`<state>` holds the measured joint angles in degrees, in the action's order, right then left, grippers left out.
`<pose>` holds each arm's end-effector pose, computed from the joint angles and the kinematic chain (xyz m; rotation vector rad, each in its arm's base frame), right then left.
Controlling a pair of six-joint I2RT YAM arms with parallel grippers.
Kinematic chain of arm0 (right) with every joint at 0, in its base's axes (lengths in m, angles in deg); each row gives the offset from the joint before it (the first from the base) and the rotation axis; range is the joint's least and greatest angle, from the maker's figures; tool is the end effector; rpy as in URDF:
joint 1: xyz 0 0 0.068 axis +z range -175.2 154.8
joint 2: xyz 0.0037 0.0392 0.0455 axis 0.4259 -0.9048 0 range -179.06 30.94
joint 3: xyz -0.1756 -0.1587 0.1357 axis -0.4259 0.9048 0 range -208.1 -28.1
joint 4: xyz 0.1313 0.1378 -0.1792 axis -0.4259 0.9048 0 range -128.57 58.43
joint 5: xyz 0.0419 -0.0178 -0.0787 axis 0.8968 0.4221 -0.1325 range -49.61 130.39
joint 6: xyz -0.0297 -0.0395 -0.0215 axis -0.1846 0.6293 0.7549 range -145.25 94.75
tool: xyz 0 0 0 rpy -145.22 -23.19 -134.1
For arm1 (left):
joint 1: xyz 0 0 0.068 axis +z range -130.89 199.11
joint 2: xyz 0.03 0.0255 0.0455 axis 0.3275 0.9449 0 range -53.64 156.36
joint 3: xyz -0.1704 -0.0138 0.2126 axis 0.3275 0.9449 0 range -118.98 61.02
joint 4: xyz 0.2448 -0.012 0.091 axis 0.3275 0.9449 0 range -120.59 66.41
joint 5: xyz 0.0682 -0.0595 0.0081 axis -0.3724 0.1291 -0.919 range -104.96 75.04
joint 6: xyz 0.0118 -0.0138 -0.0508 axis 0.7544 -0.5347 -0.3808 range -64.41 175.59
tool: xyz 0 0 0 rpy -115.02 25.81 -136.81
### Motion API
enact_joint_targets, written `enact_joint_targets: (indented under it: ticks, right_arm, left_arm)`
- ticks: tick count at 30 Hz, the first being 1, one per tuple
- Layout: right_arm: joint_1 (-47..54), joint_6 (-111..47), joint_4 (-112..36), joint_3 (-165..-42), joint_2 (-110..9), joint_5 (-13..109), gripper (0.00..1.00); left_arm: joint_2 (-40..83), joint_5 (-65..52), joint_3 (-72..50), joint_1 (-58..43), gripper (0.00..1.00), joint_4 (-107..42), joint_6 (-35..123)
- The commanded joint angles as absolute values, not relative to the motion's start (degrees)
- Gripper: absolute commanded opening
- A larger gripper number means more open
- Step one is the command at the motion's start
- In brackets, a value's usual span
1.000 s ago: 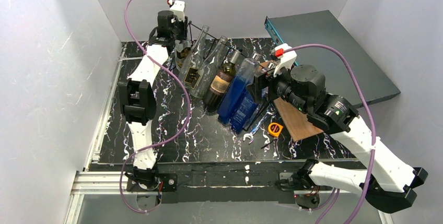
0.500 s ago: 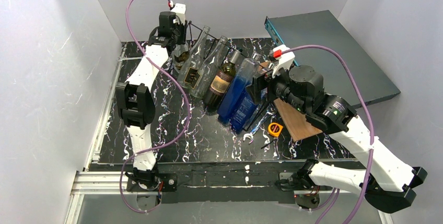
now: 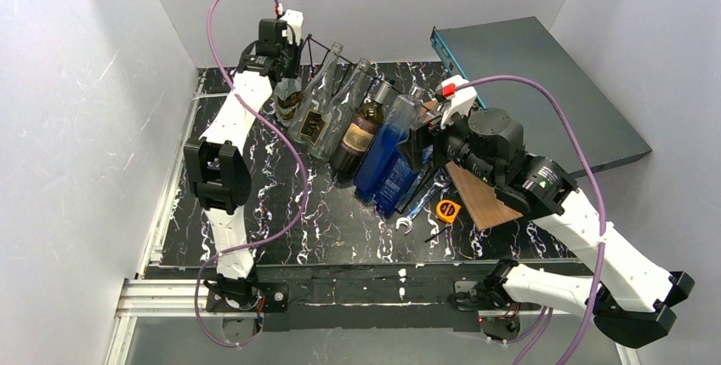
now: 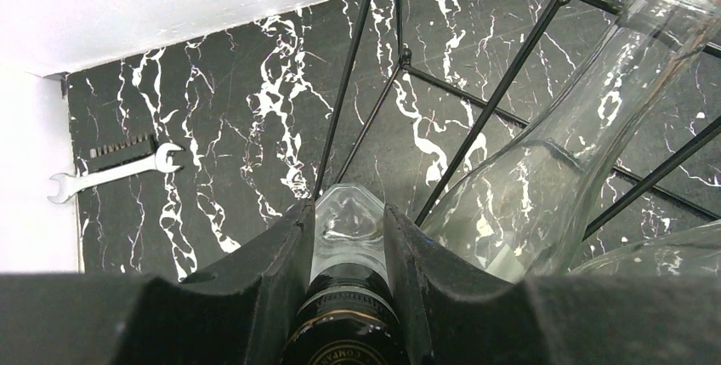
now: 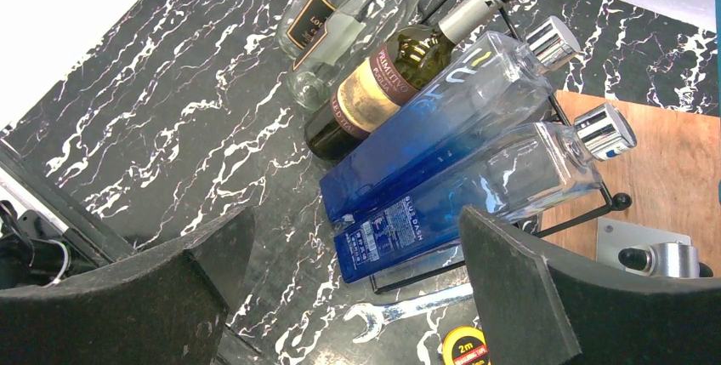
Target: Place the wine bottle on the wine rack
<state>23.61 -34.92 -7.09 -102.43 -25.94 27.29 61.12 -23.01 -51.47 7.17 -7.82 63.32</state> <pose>0.1358 0.1428 0.4390 -0.4590 1.7815 0.5155 0.4674 -0.0937 0.3573 0.2537 1.9883 0.0938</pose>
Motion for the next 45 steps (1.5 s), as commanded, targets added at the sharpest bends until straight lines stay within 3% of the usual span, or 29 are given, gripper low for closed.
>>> enact_joint_targets:
  ticks: [1,13,21,45]
  right_arm:
    - [23.35,-34.65,-9.90,-102.50,-24.56,27.81,0.98]
    - [23.40,-35.17,-10.45,-102.43,-25.22,28.82,0.98]
    - [23.39,-35.19,-9.65,-102.54,-25.09,28.07,0.98]
    - [23.14,-35.07,-9.36,-102.83,-28.83,28.26,0.98]
  left_arm:
    - [56.63,-28.01,-56.16,7.17,0.00,-2.62,64.51]
    - [57.48,-29.25,-57.69,7.07,0.00,-0.64,63.52]
    - [65.44,-32.68,-69.60,6.68,0.00,9.51,62.15]
    - [79.65,-27.95,-77.10,4.37,0.00,7.42,62.78]
